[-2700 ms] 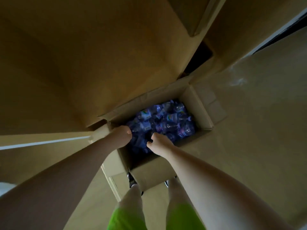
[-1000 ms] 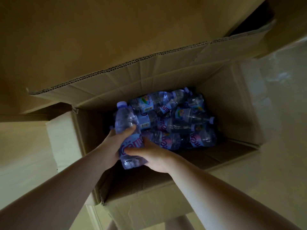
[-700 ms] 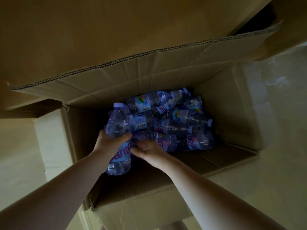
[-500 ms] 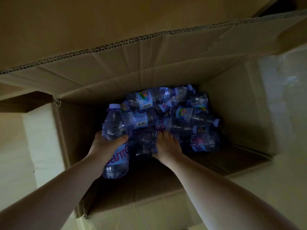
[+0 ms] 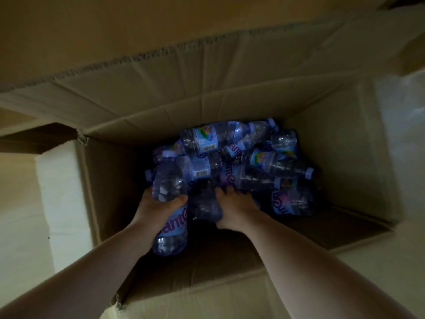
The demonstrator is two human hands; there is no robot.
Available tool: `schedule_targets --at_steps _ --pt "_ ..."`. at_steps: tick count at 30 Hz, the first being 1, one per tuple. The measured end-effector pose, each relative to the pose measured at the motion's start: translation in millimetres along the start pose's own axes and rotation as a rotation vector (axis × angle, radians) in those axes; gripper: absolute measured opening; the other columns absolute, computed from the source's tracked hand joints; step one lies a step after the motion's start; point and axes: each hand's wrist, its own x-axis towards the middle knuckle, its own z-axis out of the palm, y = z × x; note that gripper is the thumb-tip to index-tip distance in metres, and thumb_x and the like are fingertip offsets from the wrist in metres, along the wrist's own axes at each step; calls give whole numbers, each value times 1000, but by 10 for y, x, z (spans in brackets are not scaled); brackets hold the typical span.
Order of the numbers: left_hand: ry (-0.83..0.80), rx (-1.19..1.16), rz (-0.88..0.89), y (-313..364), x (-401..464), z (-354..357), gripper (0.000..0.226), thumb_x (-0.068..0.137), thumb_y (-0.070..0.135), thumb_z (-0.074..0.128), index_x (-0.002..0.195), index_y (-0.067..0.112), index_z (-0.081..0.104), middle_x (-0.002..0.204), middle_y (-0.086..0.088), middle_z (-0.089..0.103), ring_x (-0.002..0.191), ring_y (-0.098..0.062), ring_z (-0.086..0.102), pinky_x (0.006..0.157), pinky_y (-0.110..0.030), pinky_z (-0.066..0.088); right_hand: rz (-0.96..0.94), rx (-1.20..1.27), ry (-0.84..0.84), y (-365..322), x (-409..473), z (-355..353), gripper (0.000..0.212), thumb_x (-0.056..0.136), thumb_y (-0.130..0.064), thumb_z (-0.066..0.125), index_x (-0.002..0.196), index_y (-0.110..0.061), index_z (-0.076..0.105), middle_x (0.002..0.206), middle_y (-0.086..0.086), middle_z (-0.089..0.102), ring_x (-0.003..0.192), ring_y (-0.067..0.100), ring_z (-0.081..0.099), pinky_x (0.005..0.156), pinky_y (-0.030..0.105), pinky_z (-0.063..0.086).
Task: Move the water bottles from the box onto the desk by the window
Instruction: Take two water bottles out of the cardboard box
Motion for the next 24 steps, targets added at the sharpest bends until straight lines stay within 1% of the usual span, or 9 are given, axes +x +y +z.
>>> schedule_targets --at_steps 3,6,9,10,14,15,18,20,24 --pt "7 50 8 140 -183 -73 36 73 20 81 104 14 64 90 -13 72 79 -30 71 78 -45 57 10 54 33 -124 -278 -164 82 73 -37 76 137 -14 30 133 13 45 121 36 48 98 48 40" --pt "1 98 62 320 -442 -188 30 73 18 81 97 12 65 85 -15 72 74 -30 71 75 -42 57 92 302 71 -220 -554 -400 80 75 -38 75 135 -14 30 127 10 52 113 34 55 91 44 48" --pt "15 132 121 517 -760 -332 54 59 32 87 102 9 64 85 -14 72 73 -29 71 72 -41 57 164 578 178 -333 -888 -654 73 75 -37 75 130 -13 33 118 6 57 101 27 60 71 32 45" --pt "29 132 132 584 -877 -380 56 58 33 86 103 9 63 85 -15 72 73 -29 71 72 -41 57 179 677 221 -379 -1019 -744 69 76 -35 75 127 -14 34 113 3 58 96 24 60 68 29 43" --pt "103 90 177 800 -1359 -534 31 74 18 79 99 12 61 94 -20 70 83 -36 68 78 -41 53 186 918 390 -627 -1556 -1076 54 77 -32 74 111 -23 34 89 -10 55 76 11 56 59 26 41" --pt "116 77 195 852 -1506 -550 32 76 15 78 102 11 60 96 -21 69 85 -36 66 77 -40 51 183 949 426 -693 -1698 -1139 52 77 -32 74 108 -24 34 91 -9 57 77 10 58 59 25 42" --pt "216 16 233 967 -1965 -617 40 77 12 76 109 6 53 95 -16 61 81 -29 58 64 -30 42 171 971 510 -909 -2107 -1297 51 77 -38 73 110 -22 38 101 -3 62 85 15 63 60 25 43" --pt "299 -23 216 1002 -2289 -700 49 74 17 79 109 10 45 96 -10 57 82 -26 56 67 -31 40 175 958 567 -1049 -2373 -1392 57 75 -43 73 115 -19 40 107 -1 63 90 18 65 63 27 45" --pt "401 -88 242 985 -2966 -973 59 69 27 82 114 12 47 101 -9 63 87 -29 63 71 -35 48 153 941 671 -1385 -2934 -1707 63 75 -47 74 119 -16 41 113 2 63 98 24 65 69 28 45"
